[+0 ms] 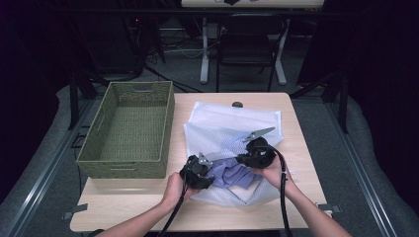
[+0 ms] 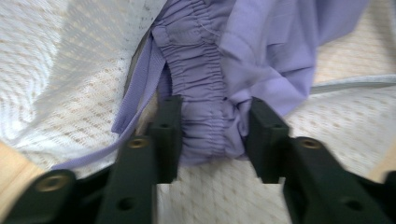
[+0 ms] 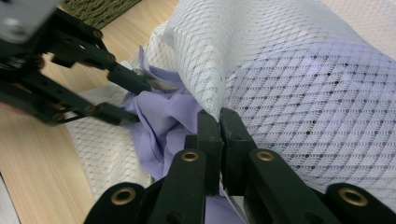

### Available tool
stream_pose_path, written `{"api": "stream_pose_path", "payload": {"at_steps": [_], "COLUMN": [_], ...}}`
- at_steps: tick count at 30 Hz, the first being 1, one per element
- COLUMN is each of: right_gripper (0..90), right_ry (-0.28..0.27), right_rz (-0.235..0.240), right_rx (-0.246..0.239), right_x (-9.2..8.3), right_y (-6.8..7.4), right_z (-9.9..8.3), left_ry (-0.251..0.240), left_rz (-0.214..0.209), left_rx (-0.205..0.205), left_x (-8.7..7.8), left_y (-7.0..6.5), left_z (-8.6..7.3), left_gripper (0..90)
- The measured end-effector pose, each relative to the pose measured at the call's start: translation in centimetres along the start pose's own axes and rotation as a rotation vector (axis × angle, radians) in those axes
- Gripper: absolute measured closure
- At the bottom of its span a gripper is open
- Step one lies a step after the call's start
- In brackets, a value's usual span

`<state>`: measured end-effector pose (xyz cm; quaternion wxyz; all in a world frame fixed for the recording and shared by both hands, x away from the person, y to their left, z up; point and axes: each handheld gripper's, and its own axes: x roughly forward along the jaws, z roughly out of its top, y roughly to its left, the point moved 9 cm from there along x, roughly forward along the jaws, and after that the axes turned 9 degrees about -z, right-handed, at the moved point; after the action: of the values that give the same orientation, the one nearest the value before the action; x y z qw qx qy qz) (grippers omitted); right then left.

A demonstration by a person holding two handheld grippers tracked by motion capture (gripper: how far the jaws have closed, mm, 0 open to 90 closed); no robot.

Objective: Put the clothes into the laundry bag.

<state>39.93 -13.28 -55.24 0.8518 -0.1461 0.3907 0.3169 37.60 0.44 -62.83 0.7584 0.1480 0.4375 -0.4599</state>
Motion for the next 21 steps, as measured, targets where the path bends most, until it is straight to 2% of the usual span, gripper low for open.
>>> {"api": "stream_pose_path", "payload": {"at_steps": [1,2,4,5,6,7,11,15,17,21], "right_gripper": [88.3,88.3,88.4,88.4,88.4,88.4,88.4,88.4,88.4,88.4], "right_ry": [-0.002,-0.002,-0.016,-0.016,-0.025,-0.025,-0.06,-0.083,-0.093,-0.099], "right_rz": [-0.002,-0.002,-0.006,-0.006,-0.007,-0.007,-0.009,-0.009,-0.009,-0.002], "right_rx": [-0.002,-0.002,-0.007,-0.007,-0.006,-0.006,0.008,0.015,0.018,0.024], "right_x": [0.0,0.0,-0.2,-0.2,-0.4,-0.4,-0.9,-1.2,-1.3,-1.5], "right_y": [0.1,0.1,0.2,0.2,0.3,0.3,0.3,0.3,0.4,0.5], "right_z": [0.0,0.0,0.3,0.3,0.5,0.5,1.1,1.6,1.7,1.8], "left_ry": [-0.004,-0.016,-0.066,-0.066,-0.098,-0.098,-0.17,-0.227,-0.271,-0.299], "left_rz": [-0.003,0.013,0.046,0.046,0.035,0.035,0.023,0.023,0.021,0.014], "left_rx": [-0.002,-0.002,0.014,0.014,0.004,0.004,-0.006,-0.001,0.013,0.02], "left_x": [0.2,0.4,0.5,0.5,0.3,0.3,-0.1,-0.2,0.3,1.0], "left_y": [0.1,0.2,0.2,0.2,0.0,0.0,-0.3,-0.8,-1.3,-1.9], "left_z": [0.1,0.4,1.5,1.5,2.3,2.3,4.0,5.8,7.1,7.9], "left_gripper": [70.7,70.7,82.2,83.7,84.6,84.9,85.4,85.3,85.3,85.2]}}
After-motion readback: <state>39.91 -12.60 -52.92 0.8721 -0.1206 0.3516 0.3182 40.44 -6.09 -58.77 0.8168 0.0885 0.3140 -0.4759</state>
